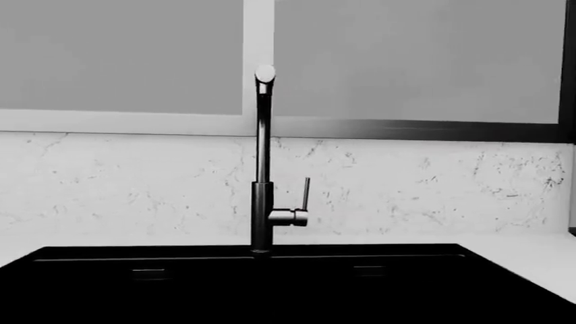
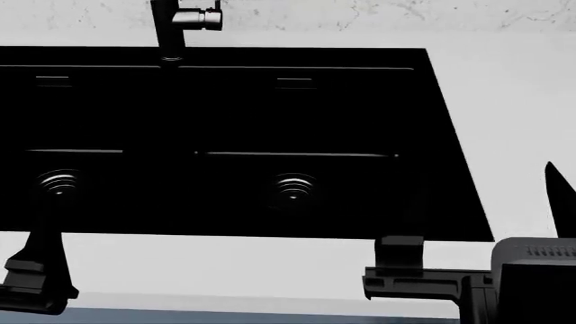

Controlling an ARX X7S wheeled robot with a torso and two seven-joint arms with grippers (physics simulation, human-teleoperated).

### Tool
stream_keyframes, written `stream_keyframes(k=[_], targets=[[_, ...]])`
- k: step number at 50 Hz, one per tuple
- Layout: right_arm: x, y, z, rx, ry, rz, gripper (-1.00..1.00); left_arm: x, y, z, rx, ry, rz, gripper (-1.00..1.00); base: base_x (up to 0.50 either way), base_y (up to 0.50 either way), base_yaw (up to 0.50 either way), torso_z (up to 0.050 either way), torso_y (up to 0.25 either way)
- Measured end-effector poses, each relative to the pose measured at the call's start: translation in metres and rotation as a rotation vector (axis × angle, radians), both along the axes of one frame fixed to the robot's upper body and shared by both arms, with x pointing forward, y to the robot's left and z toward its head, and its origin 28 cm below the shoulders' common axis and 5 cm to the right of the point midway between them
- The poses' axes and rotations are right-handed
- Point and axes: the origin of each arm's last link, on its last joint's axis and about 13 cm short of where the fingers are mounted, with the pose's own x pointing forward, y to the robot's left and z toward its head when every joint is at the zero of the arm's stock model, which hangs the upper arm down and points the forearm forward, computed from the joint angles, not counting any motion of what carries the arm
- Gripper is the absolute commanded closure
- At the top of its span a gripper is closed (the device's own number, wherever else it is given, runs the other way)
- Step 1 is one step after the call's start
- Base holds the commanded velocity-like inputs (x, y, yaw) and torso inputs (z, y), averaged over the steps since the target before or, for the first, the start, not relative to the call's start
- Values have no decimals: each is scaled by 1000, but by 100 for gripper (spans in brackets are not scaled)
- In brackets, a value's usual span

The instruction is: Place the eggs and milk next to the bowl.

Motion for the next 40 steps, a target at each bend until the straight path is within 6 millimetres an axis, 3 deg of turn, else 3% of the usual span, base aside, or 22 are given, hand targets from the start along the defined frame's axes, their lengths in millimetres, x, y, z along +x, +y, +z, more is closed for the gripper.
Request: stream_keyframes(k=[40], targets=[[1, 2, 2, -4, 2, 13, -100, 0, 2, 0, 0, 1, 12, -100, -1, -500, 0, 0, 0]])
